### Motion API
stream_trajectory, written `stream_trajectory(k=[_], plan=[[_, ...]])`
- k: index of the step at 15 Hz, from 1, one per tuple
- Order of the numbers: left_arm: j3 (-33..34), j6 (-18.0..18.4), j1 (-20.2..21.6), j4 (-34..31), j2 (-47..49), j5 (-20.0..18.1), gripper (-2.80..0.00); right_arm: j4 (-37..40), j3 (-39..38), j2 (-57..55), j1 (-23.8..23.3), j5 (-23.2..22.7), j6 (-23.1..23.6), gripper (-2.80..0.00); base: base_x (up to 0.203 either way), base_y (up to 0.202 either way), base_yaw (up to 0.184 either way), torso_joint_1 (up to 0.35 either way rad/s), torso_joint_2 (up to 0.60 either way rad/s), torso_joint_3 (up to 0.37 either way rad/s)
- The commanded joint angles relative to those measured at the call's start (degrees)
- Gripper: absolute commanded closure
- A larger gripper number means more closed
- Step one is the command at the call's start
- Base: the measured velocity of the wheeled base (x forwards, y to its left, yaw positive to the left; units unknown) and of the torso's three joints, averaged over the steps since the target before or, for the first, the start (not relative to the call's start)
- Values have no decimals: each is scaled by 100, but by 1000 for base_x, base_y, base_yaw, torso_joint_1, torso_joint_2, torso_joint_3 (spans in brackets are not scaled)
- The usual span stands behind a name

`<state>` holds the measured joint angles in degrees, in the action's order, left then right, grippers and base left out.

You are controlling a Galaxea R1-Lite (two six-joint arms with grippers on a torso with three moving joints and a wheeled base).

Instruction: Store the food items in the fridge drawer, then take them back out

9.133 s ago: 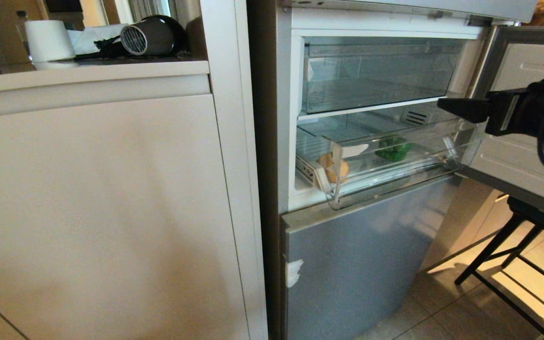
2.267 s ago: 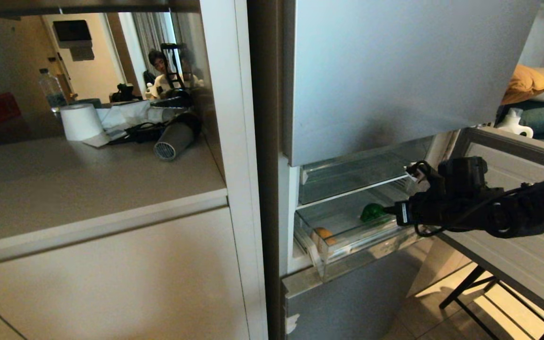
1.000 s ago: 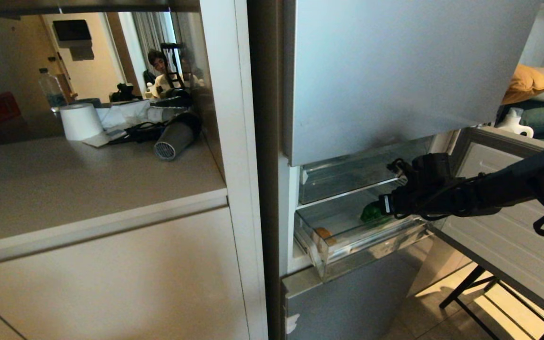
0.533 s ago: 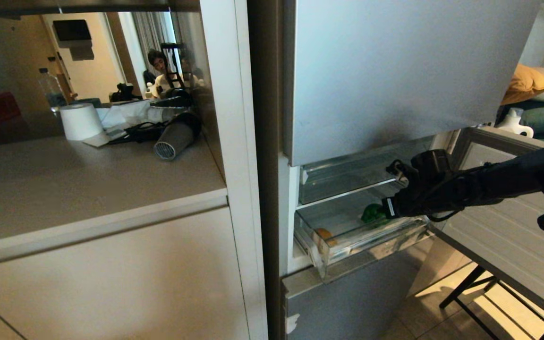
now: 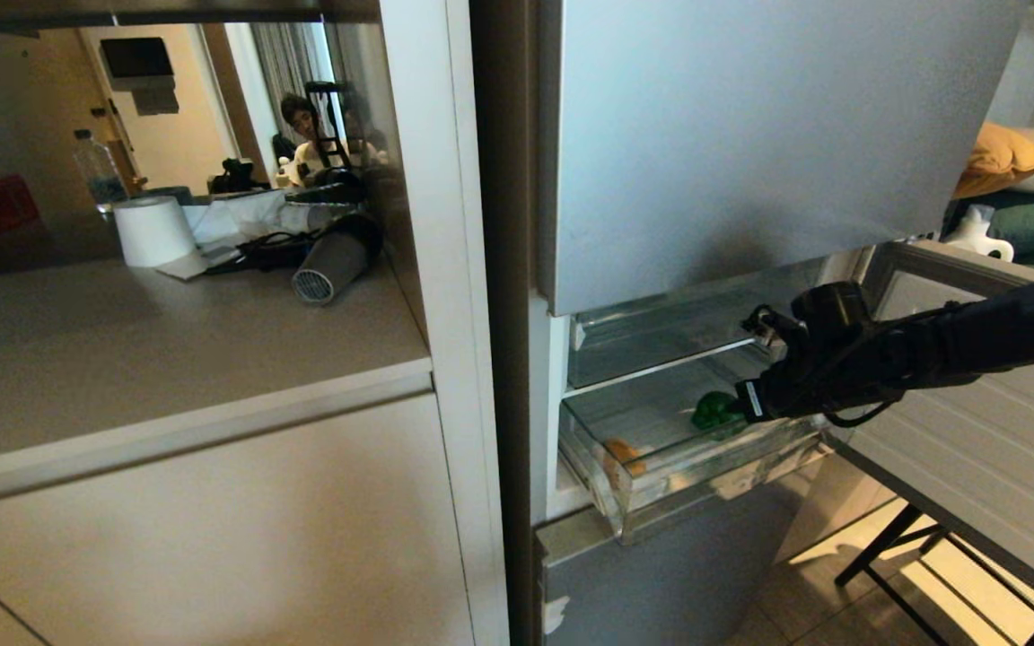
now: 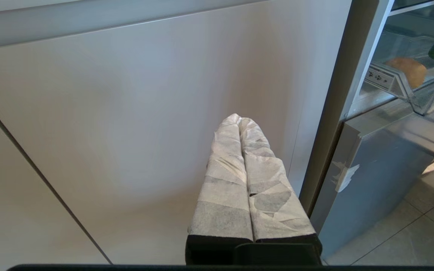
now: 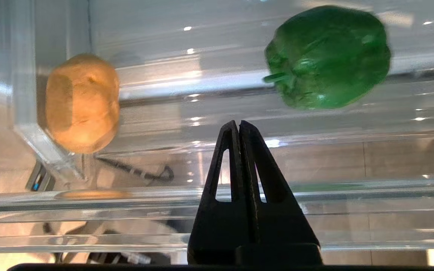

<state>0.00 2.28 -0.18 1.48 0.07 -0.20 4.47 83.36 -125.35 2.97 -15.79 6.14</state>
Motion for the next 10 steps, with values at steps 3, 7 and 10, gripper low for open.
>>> stream_trajectory(k=[3,7,10], plan=[[62,1,1,2,1,-6,0,74,-342,284,1,5,80,0,0,0,0,0,0,0],[62,1,1,2,1,2,0,78,-709,580,5,5,143,0,0,0,0,0,0,0],[62,1,1,2,1,2,0,76,-1036,814,5,5,168,0,0,0,0,0,0,0]])
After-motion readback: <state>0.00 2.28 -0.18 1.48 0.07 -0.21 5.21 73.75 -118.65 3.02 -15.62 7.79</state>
